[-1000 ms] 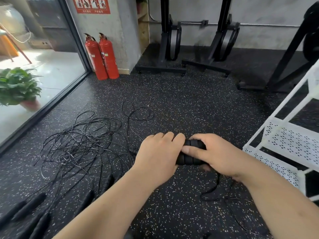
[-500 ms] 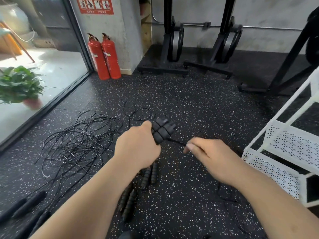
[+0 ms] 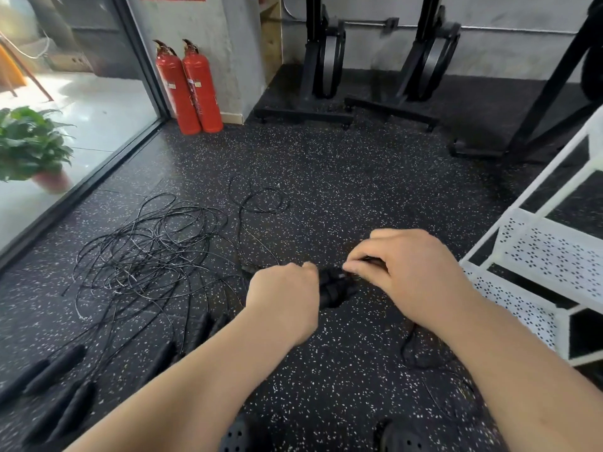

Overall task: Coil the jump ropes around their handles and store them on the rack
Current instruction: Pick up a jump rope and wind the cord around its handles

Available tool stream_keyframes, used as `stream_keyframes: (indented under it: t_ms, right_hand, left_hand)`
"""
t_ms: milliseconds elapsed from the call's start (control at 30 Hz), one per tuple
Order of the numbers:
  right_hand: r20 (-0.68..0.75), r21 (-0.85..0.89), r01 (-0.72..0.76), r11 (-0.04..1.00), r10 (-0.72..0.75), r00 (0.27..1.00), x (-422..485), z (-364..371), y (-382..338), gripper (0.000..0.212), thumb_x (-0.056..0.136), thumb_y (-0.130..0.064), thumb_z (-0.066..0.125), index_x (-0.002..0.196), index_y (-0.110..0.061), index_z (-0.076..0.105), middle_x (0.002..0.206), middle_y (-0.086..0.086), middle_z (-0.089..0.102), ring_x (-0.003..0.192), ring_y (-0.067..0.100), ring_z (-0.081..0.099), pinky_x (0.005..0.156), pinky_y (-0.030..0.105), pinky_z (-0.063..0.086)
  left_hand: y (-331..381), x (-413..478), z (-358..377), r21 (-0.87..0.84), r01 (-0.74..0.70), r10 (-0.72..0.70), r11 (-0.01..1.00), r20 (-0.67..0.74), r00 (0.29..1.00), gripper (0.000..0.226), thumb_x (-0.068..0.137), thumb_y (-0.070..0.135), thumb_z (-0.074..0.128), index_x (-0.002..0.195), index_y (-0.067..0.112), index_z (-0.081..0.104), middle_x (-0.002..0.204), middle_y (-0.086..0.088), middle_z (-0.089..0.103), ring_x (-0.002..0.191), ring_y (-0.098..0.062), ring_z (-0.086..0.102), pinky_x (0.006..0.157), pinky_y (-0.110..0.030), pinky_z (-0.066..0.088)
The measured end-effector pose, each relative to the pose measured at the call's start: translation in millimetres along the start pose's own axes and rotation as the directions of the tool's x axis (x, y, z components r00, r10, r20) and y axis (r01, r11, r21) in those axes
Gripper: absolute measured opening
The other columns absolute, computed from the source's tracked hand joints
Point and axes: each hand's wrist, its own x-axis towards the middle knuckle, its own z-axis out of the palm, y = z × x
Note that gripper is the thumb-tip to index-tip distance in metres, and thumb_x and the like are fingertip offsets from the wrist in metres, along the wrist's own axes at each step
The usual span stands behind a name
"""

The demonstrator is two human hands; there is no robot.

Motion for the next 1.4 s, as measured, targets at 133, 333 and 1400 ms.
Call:
stream_keyframes:
  t_ms: [133, 333, 1400]
  right_hand:
    - [0.147, 0.306, -0.171, 0.936, 0.131, 0.98, -1, -10, 23, 0.013, 0.089, -0.053, 0.078, 0.087, -0.04, 0.081, 0.086, -0.023, 0.073, 0.083, 0.001, 0.067, 0.081, 0.036, 0.056]
    - [0.317, 0.536, -0.282, 0.796, 0.12, 0.941, -4, -17, 39, 0.015, 0.086, -0.047, 0.082, 0.086, -0.032, 0.083, 0.087, -0.01, 0.079, 0.084, 0.009, 0.072, 0.088, 0.038, 0.055]
    - [0.105, 0.111, -0.177, 0.978, 0.165, 0.981, -12, -31, -3, 0.022, 0.092, -0.064, 0.064, 0.094, -0.046, 0.077, 0.074, -0.023, 0.07, 0.073, 0.0, 0.063, 0.072, 0.035, 0.055]
  left_hand:
    - [13, -6, -1, -0.003, -0.228, 0.226, 0.974, -0.088, 0.97, 0.035, 0.092, 0.031, 0.067, 0.122, 0.024, 0.051, 0.104, 0.0, 0.067, 0.093, -0.029, 0.068, 0.07, -0.038, 0.047]
    - [14, -10, -20, -0.041, -0.46, 0.443, 0.887, -0.207, 0.872, 0.033, 0.092, 0.043, 0.065, 0.118, 0.031, 0.05, 0.105, 0.009, 0.064, 0.096, -0.022, 0.067, 0.079, -0.038, 0.052]
    - [9, 5, 0, -0.064, -0.242, 0.217, 0.968, -0.273, 0.937, 0.03, 0.092, 0.035, 0.069, 0.114, 0.027, 0.05, 0.103, 0.005, 0.063, 0.092, -0.024, 0.067, 0.068, -0.037, 0.045]
